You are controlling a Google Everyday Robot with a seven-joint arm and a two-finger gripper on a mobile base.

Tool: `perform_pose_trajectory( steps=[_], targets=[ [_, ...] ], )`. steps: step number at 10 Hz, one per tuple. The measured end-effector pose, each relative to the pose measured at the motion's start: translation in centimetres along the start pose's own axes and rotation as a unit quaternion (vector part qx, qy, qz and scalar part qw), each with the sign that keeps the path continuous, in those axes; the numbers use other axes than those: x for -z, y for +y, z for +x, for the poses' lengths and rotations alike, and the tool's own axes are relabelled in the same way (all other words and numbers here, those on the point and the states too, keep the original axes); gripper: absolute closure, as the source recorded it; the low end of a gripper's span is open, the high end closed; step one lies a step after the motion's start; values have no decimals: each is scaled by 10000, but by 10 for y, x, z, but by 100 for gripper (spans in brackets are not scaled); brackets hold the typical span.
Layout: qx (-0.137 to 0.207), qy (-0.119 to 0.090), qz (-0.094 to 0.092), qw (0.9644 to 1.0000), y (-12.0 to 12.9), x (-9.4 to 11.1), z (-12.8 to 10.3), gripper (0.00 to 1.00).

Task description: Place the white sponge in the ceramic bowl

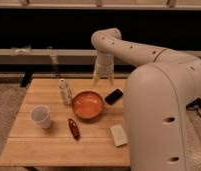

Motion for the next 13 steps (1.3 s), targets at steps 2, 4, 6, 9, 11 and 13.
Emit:
perform_pose_trajectory(
  steps=[2, 4, 6, 9, 11, 13],
  targets=[
    [0, 0, 0, 10000, 0, 0, 0, 35],
    [-4, 9, 1, 10000, -3, -1, 2, 35],
    [41, -198, -130, 9997, -7, -1, 16, 35],
    [44, -469, -294, 9985, -22, -11, 81, 35],
    [175, -586, -212, 9979, -17, -30, 115, 35],
    [376, -579, -33, 9976, -17, -61, 133, 35]
  ],
)
